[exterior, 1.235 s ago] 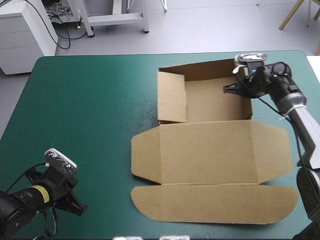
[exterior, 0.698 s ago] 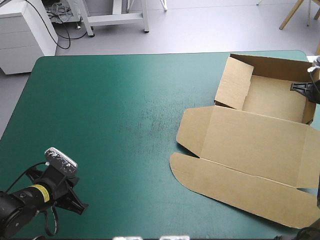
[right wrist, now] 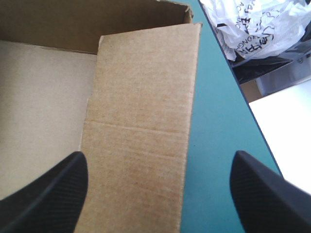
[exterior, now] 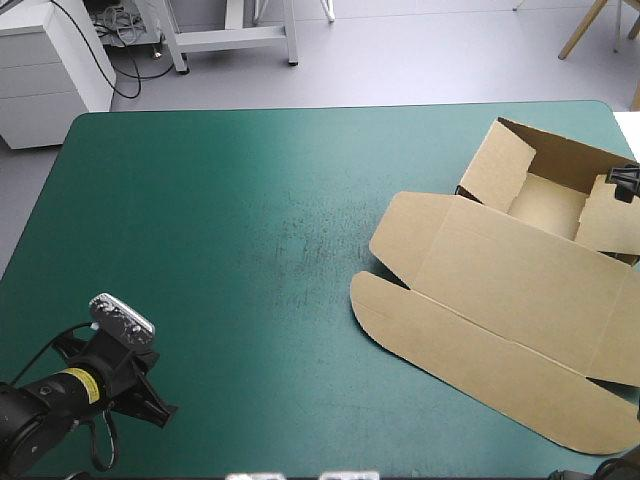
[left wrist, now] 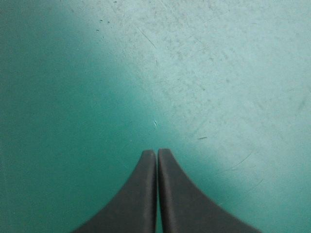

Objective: Fold the box

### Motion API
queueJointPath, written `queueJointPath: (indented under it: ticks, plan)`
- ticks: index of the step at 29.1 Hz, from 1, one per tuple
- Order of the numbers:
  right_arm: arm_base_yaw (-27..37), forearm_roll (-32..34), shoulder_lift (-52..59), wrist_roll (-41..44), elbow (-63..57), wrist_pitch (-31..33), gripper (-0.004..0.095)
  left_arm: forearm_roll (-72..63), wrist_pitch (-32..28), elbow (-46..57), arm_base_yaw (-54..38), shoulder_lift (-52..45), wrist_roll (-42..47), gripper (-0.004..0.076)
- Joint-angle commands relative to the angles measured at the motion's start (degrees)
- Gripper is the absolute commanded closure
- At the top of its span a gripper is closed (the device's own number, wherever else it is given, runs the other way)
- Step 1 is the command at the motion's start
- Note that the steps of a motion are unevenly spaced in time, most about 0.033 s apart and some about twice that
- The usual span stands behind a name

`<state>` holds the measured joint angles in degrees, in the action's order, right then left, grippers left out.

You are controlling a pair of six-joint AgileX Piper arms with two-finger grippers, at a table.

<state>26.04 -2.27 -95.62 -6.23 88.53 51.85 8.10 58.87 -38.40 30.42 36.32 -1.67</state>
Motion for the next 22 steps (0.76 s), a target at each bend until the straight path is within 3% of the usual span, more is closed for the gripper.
queueJointPath:
  ticks: [1, 6, 8, 18, 22]
  plan:
    - [0.47, -3.64, 6.82, -4.36, 1.91, -2.11, 0.0417, 0.38, -2.72, -1.30, 0.06, 0.00, 0.45, 0.0734]
    - [0.22, -10.85, 12.03, -7.83, 1.91, -1.60, 0.0825, 0.38, -2.72, -1.30, 0.06, 0.00, 0.45, 0.0734]
    - [-0.88, -13.45, 13.69, -10.63, 1.91, -0.51, 0.0928, 0.38, -2.72, -1.30, 0.06, 0.00, 0.45, 0.0734]
    - [-19.27, -10.00, 23.06, -11.63, -1.72, 6.96, 0.0920, 0.38, -6.92, -1.05, 0.06, -0.12, 0.45, 0.0734]
    - [-25.41, -10.01, 29.21, -11.63, -8.21, 6.40, 0.0920, -0.21, -8.31, 0.38, 0.06, -2.10, 0.54, 0.0734]
